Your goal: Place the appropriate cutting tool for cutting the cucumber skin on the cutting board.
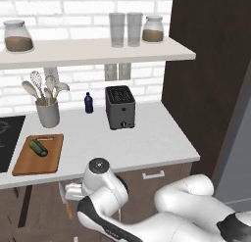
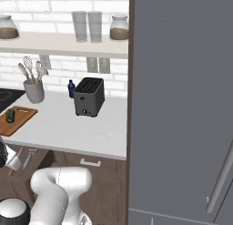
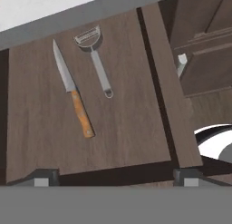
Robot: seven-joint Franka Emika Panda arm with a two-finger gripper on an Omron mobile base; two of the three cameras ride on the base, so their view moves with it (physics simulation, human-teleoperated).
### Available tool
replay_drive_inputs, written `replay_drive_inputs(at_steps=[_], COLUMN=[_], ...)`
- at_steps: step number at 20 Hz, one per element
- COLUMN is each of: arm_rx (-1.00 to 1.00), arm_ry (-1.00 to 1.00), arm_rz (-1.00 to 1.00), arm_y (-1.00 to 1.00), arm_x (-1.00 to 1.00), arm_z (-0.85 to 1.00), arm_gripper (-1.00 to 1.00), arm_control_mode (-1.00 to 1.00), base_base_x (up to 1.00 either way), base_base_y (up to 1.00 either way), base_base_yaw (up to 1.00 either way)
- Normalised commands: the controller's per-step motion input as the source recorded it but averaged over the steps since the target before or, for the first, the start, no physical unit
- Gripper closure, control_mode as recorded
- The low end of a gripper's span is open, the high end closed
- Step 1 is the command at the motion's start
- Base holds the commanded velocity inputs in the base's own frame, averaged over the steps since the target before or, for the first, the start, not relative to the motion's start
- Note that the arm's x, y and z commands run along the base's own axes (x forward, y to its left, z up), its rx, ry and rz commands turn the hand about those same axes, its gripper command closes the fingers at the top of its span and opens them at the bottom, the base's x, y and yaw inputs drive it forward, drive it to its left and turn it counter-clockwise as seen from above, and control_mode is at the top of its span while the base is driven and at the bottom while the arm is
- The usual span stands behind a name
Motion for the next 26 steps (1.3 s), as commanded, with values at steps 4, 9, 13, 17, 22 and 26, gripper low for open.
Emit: replay_drive_inputs(at_steps=[4, 9, 13, 17, 22, 26], arm_rx=[0.00, 0.00, -0.03, -0.08, -0.10, -0.09], arm_ry=[0.06, 0.14, 0.12, 0.05, 0.00, 0.00], arm_rz=[0.00, 0.03, 0.07, 0.09, 0.08, 0.06], arm_y=[0.15, 0.09, 0.07, 0.11, 0.05, 0.02], arm_x=[0.10, 0.01, 0.00, 0.00, -0.33, -0.73], arm_z=[-0.46, -0.15, -0.08, -0.06, -0.03, -0.09], arm_gripper=[-1.00, -1.00, -1.00, -1.00, -1.00, -1.00], arm_control_mode=[-1.00, -1.00, -1.00, -1.00, -1.00, -1.00], base_base_x=[0.00, 0.00, 0.00, 0.00, 0.00, 0.00], base_base_y=[0.00, 0.00, 0.00, 0.00, 0.00, 0.00], base_base_yaw=[0.00, 0.00, 0.00, 0.00, 0.00, 0.00])
